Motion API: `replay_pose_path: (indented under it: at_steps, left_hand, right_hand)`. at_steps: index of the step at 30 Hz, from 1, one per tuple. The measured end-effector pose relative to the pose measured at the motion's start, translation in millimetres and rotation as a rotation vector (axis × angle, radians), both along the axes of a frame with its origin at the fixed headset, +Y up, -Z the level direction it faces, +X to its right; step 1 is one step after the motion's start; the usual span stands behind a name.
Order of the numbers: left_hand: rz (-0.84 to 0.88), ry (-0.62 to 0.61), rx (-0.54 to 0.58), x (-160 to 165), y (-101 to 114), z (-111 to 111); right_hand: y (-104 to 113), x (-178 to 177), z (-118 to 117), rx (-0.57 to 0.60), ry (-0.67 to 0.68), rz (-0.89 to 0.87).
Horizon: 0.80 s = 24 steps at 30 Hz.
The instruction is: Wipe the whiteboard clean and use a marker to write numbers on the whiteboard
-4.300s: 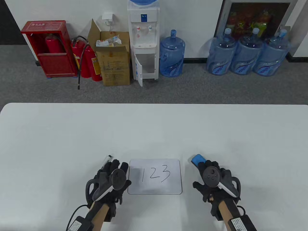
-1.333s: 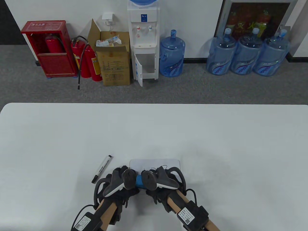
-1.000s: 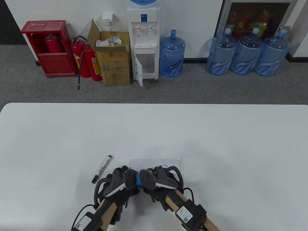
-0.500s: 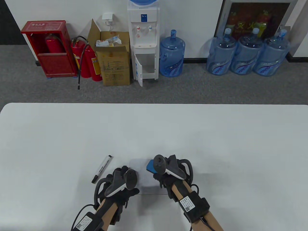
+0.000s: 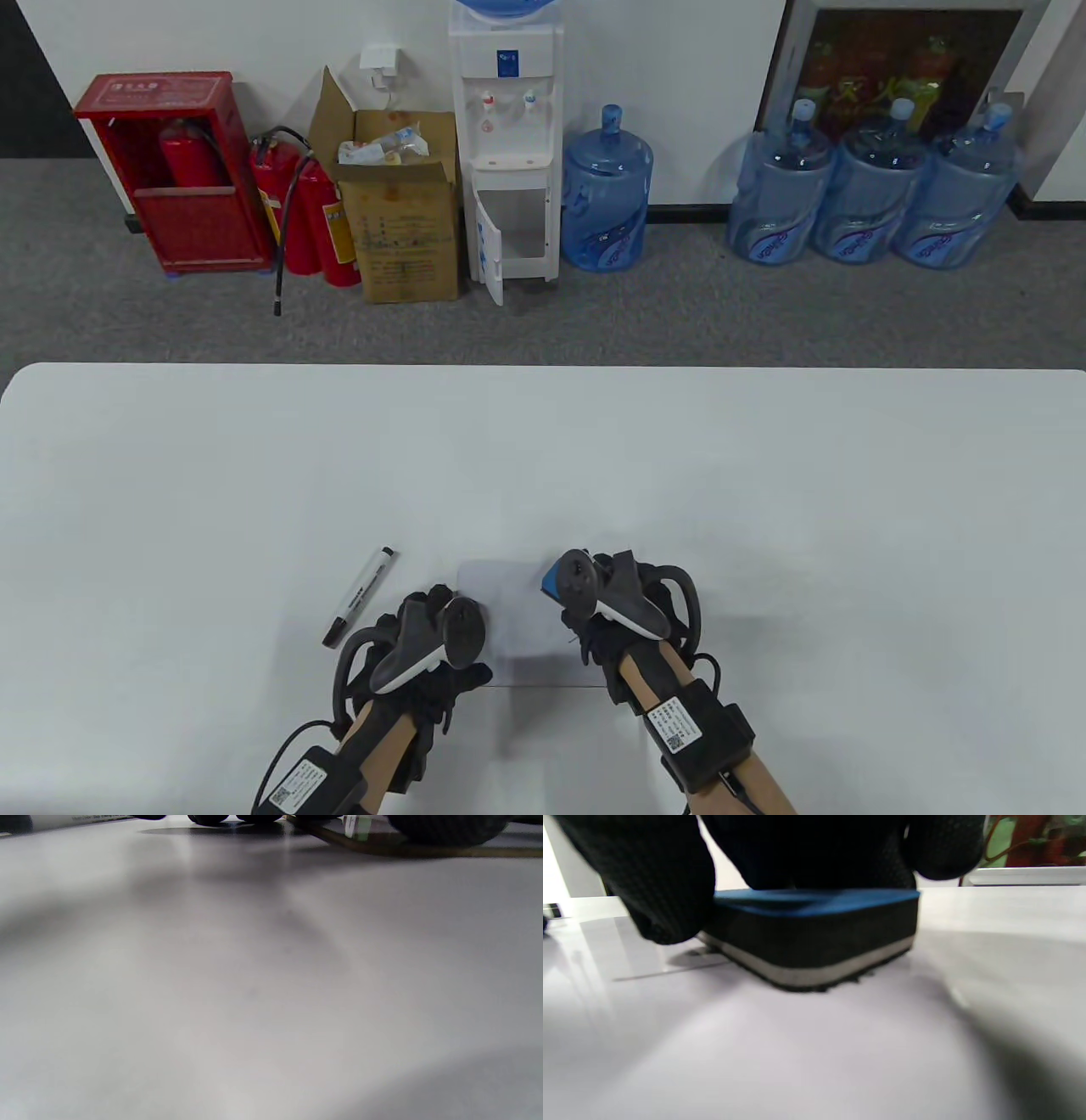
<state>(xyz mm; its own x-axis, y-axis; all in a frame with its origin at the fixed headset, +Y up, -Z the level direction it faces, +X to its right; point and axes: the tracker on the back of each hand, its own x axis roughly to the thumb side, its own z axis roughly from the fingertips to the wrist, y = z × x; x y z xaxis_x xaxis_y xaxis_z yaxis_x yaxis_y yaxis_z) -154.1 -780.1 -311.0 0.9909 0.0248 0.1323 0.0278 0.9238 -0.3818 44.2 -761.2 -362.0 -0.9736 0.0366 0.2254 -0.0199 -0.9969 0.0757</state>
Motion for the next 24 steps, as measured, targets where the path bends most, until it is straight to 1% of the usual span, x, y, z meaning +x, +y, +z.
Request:
replay_pose_path:
  at_steps: [3, 7, 10, 13, 17, 21, 24]
  left_hand:
    - [0.0, 0.001, 0.001, 0.2, -0.2, 0.0]
    - [-0.004, 0.003, 0.002, 0.8, -0.3, -0.4]
    - [-0.007, 0.006, 0.001, 1.3, -0.4, -0.4]
    - [-0.008, 0.007, 0.001, 1.5, -0.4, -0.4]
    - [-0.005, 0.009, -0.003, 1.6, -0.6, -0.5]
    - [-0.002, 0.009, -0.005, 1.7, -0.7, -0.5]
    - [0.0, 0.011, -0.006, 1.7, -0.8, -0.5]
  right_hand:
    - [-0.5, -21.5, 8.0, 0.011, 0.081, 0.009]
    - [-0.4, -37.8, 24.5, 0.006, 0.187, 0.016]
    - [0.2, -39.0, 36.5, -0.01, 0.251, 0.015]
    - [0.8, -31.4, 43.5, -0.021, 0.301, -0.002]
    - [2.1, -12.4, 42.3, -0.054, 0.272, -0.028]
    - [2.9, 13.1, 31.7, -0.072, 0.175, -0.047]
    - [3.0, 31.0, 17.8, -0.075, 0.078, -0.065]
